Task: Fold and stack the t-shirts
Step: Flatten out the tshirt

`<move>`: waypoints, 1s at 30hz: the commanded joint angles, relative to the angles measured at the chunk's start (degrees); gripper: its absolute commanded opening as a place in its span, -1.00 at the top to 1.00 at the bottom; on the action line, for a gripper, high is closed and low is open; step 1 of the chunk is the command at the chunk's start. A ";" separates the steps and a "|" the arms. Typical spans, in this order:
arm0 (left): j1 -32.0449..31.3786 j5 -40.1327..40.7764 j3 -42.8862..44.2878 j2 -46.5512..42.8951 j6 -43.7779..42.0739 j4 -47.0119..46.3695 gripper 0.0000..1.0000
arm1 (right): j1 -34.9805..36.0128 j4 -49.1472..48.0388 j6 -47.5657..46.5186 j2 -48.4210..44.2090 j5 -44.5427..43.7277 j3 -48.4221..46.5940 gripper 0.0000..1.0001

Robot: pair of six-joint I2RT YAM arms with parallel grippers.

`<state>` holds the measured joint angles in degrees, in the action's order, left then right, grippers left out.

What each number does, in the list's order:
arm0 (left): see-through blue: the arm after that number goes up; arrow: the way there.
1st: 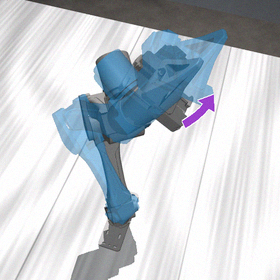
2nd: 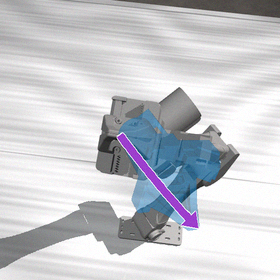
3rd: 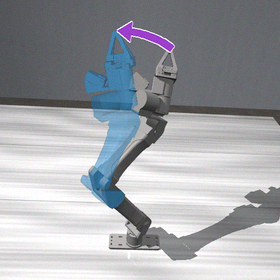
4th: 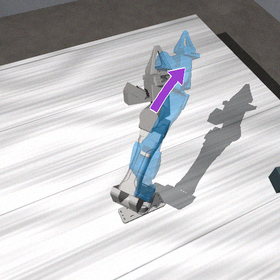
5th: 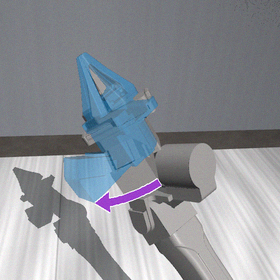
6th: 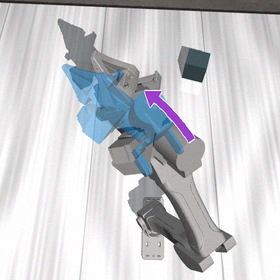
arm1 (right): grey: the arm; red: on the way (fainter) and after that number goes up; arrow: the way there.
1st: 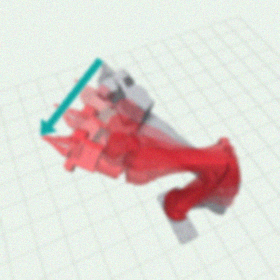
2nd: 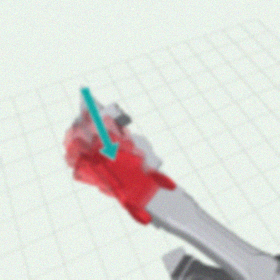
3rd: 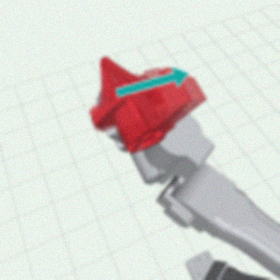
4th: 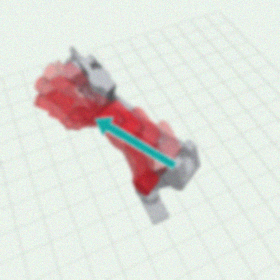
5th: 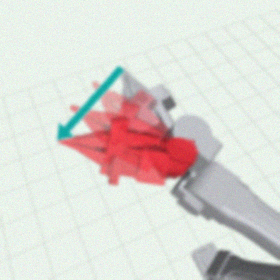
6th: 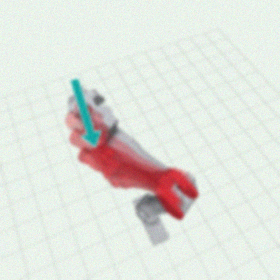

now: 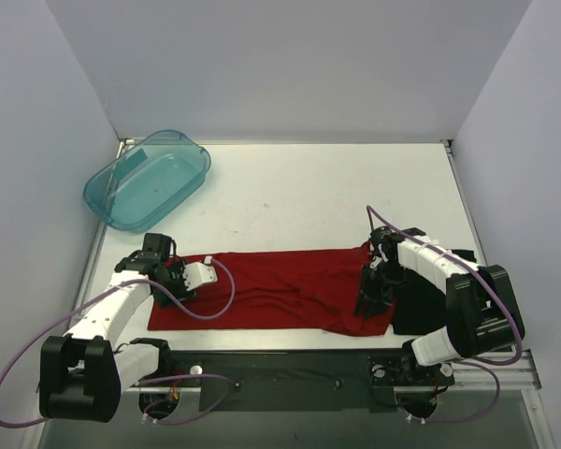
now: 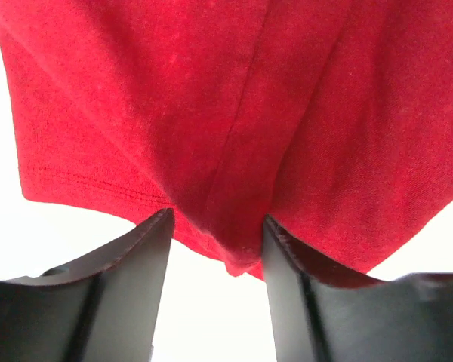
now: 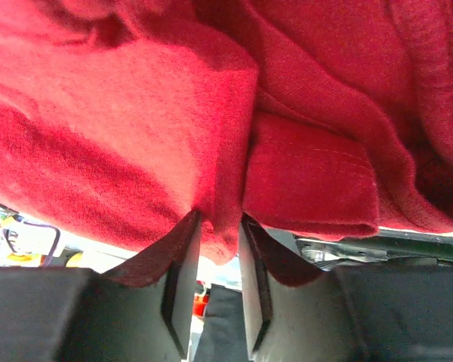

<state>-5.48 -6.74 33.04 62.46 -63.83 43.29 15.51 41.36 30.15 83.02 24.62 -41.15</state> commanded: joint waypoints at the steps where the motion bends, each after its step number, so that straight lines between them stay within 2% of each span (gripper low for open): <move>1: 0.55 0.15 0.80 1.09 -2.26 -2.60 0.13 | 0.66 1.35 1.49 -1.20 2.27 -0.34 0.67; 4: 0.90 -0.73 1.94 0.91 -2.44 -1.54 0.42 | 0.66 1.52 1.40 -1.72 2.10 -0.60 0.92; 5: 0.99 -0.81 2.12 1.00 -2.52 -1.54 0.63 | 0.66 1.70 1.23 -1.72 1.92 -0.69 1.00; 6: 1.17 -0.90 2.47 0.91 -2.35 -1.28 0.71 | 0.66 2.14 1.14 -1.81 1.83 -1.04 1.00; 7: 1.17 -0.99 2.65 0.83 -2.35 -1.01 0.88 | 0.66 2.58 0.96 -1.90 1.66 -1.30 1.00; 9: 1.34 -1.25 3.61 0.91 -1.91 -0.66 1.00 | 0.66 3.89 0.61 -2.43 0.70 -2.36 1.00; 17: 2.05 -1.08 9.67 1.61 -0.07 -3.12 1.00 | 0.05 14.26 -4.13 -4.36 -6.25 -11.58 1.00; 22: 2.31 -0.64 19.32 3.19 4.76 -8.12 1.00 | -3.98 20.14 -7.03 -5.24 -8.19 -20.54 1.00; 26: 2.75 1.73 27.68 4.60 7.49 -15.05 1.00 | -9.69 23.93 -9.66 -6.03 -7.23 -31.08 1.00; 30: 2.84 2.70 38.14 6.18 10.04 -18.33 1.00 | -14.88 25.51 -10.90 -6.74 -3.53 -49.08 1.00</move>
<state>-3.44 -5.80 60.84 67.94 -57.98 33.93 5.02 60.23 22.06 79.66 19.31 -75.13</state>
